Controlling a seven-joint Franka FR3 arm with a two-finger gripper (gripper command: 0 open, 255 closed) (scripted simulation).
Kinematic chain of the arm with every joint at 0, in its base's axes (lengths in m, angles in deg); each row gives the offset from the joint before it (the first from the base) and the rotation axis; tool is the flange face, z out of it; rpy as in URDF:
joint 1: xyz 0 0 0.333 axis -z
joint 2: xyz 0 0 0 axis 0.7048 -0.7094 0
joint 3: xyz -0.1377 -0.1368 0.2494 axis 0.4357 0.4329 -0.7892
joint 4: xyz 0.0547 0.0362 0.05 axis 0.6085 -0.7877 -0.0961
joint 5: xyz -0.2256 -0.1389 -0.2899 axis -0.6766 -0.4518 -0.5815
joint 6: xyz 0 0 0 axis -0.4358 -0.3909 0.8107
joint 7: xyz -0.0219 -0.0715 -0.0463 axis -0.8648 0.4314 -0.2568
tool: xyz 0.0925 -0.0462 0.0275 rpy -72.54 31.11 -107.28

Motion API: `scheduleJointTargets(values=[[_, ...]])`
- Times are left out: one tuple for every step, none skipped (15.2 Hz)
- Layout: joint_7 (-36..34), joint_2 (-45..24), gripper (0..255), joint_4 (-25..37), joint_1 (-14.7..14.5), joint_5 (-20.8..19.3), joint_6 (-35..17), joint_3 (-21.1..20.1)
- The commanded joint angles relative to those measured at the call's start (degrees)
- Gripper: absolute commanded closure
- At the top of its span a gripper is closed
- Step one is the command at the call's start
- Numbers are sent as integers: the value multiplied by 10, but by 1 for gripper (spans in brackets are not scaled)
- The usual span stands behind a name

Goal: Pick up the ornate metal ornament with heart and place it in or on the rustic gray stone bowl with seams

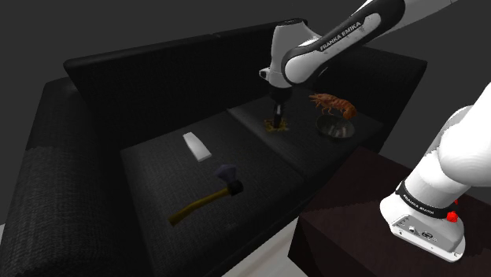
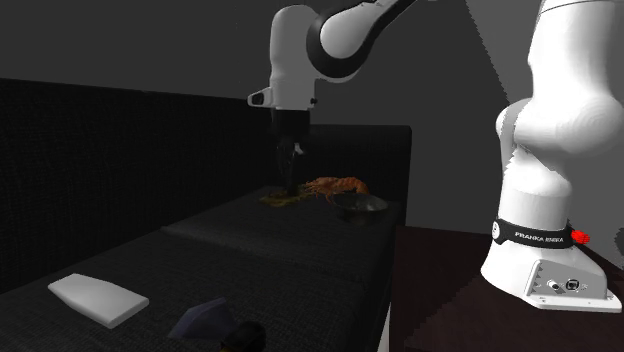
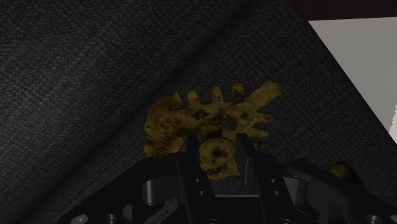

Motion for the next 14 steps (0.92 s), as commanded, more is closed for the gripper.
scheduleJointTargets(values=[[29, 27, 255, -28, 11, 5, -1, 14], [43, 40, 255, -42, 16, 6, -1, 21], [57, 52, 255, -54, 22, 7, -2, 29], [71, 64, 255, -66, 28, 7, -2, 38], [85, 75, 255, -77, 33, 6, -1, 46], [100, 86, 255, -88, 40, 5, -1, 55], [114, 97, 255, -98, 46, 4, 0, 64], [128, 107, 255, -107, 52, 1, 1, 74], [142, 117, 255, -116, 59, -1, 2, 83], [156, 126, 255, -124, 66, -4, 3, 93], [170, 135, 255, -131, 73, -8, 5, 103], [184, 143, 255, -138, 80, -12, 7, 113], [199, 150, 255, -144, 87, -16, 8, 123], [213, 157, 255, -149, 95, -21, 10, 134]])
